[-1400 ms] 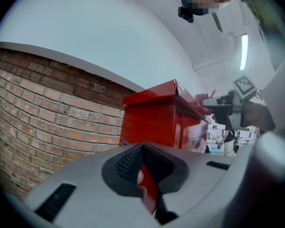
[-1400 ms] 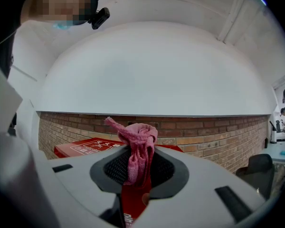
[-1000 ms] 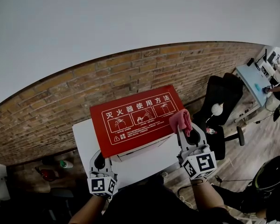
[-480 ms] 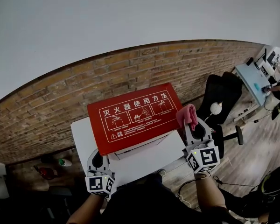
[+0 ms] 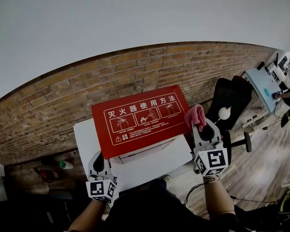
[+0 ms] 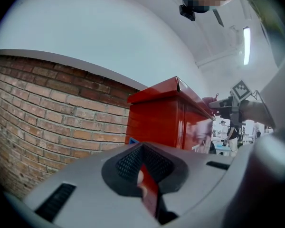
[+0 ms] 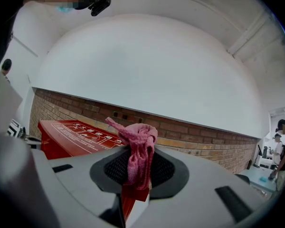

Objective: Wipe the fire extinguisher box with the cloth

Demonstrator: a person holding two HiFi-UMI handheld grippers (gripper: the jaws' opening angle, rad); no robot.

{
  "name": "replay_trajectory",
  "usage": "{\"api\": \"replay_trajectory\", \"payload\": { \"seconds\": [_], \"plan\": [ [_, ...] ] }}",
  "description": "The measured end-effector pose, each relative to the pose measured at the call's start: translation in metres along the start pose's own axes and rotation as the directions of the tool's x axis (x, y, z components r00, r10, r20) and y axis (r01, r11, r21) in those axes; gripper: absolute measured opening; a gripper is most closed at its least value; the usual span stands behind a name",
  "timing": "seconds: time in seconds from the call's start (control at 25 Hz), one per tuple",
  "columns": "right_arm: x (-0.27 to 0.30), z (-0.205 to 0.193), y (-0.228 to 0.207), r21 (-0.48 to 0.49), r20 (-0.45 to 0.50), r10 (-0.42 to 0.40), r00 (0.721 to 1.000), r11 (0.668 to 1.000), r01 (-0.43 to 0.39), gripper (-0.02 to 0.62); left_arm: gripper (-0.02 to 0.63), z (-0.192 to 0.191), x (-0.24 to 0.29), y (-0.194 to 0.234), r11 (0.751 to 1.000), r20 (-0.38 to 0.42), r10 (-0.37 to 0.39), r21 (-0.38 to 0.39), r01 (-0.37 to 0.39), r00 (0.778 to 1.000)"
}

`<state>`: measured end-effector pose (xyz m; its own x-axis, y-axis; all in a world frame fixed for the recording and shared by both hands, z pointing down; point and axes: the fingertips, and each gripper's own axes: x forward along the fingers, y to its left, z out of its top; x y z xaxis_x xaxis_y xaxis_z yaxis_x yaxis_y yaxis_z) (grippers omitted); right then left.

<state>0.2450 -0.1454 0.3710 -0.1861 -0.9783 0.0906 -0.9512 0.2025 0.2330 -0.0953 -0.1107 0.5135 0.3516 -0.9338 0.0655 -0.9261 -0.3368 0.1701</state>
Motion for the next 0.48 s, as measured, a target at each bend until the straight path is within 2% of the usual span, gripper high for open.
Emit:
{"api": "replay_trajectory", "payload": {
  "seconds": [0.48],
  "plan": [
    [0.036, 0.006, -0.003, -0.087, -0.04, 0.032, 0.999, 0.996, -0.036, 0.098, 0.018, -0.006, -0.008, 0.012, 0.999, -0.007, 0.036, -0.016, -0.037, 0.999]
  ]
}}
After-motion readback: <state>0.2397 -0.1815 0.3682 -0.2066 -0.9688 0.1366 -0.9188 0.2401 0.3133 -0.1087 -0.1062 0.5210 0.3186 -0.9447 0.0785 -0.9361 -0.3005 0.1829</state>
